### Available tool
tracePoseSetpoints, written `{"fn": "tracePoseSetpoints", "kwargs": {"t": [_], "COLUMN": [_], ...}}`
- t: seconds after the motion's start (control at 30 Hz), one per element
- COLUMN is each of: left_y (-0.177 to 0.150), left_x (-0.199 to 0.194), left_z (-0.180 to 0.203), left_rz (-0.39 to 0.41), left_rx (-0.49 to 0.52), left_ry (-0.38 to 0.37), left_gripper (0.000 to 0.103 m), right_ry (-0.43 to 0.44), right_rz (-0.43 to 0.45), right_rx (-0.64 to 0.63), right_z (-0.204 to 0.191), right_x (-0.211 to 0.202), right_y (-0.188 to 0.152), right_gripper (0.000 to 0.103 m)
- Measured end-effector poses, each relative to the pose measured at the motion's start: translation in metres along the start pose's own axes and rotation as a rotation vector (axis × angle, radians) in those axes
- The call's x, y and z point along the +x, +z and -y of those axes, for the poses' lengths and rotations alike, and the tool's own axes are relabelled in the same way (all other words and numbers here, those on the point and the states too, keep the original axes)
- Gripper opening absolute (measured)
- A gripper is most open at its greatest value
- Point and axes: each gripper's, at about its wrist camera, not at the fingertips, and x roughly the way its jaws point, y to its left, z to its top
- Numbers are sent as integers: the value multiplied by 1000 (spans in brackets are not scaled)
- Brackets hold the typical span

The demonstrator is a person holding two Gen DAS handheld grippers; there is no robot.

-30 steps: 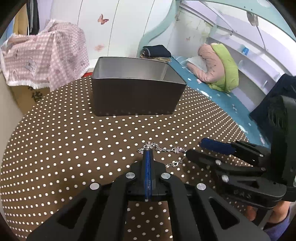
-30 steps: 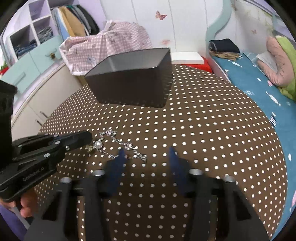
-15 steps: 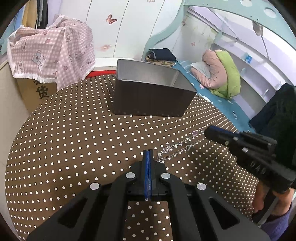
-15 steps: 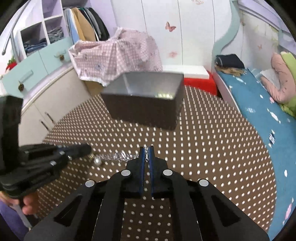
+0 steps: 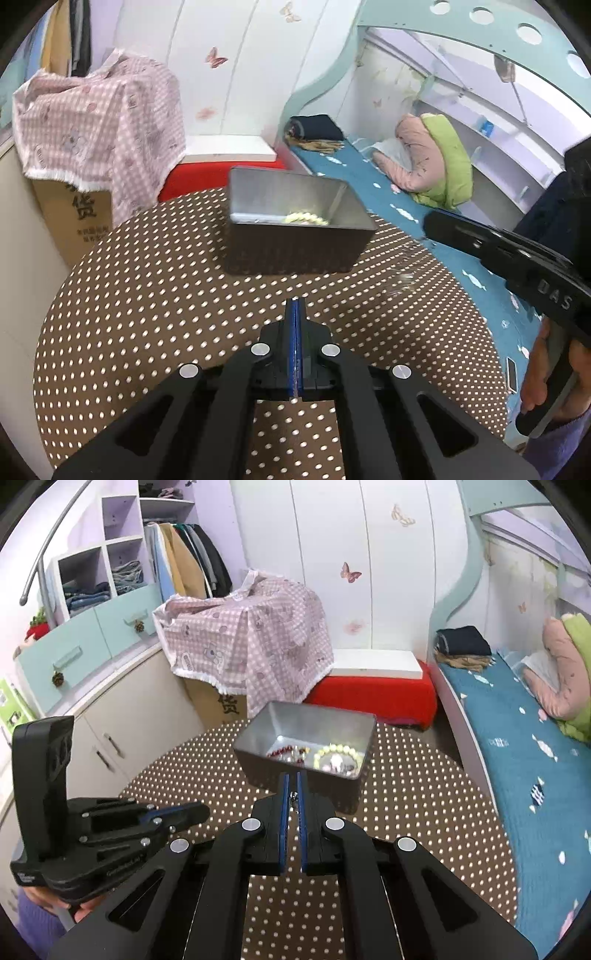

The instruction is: Organize jewelry

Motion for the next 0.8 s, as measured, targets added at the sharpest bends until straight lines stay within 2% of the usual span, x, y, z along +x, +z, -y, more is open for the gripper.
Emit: {"fn": "tracePoseSetpoints", "kwargs": {"t": [0.23, 0.3, 0.33, 0.37, 0.57, 0.8], "left_y": [-10, -16, -19, -22, -30, -29], "left_x": [12, 17, 19, 21, 32, 48], "left_z": [8, 2, 0, -2, 9, 28], "left_rz": [-27, -44, -52, -57, -88, -111], "left_rx": [6, -27, -41, -54, -43, -9], "left_ry": [-28, -34, -36, -35, -75, -84], "left_gripper": [2, 24, 41, 46, 46, 47], "right_ry": [20, 27, 29, 30, 26, 20], "right_rz": [6, -6, -13, -25, -61, -42], "right_rx": [-3, -12, -15, -20, -4, -13], "right_z": [-4, -8, -10, -12, -10, -9], "right_x": [2, 7, 10, 13, 27, 20], "right_y": [16, 18, 17, 15, 3, 5], "right_gripper": [5, 5, 5, 5, 5, 5]}}
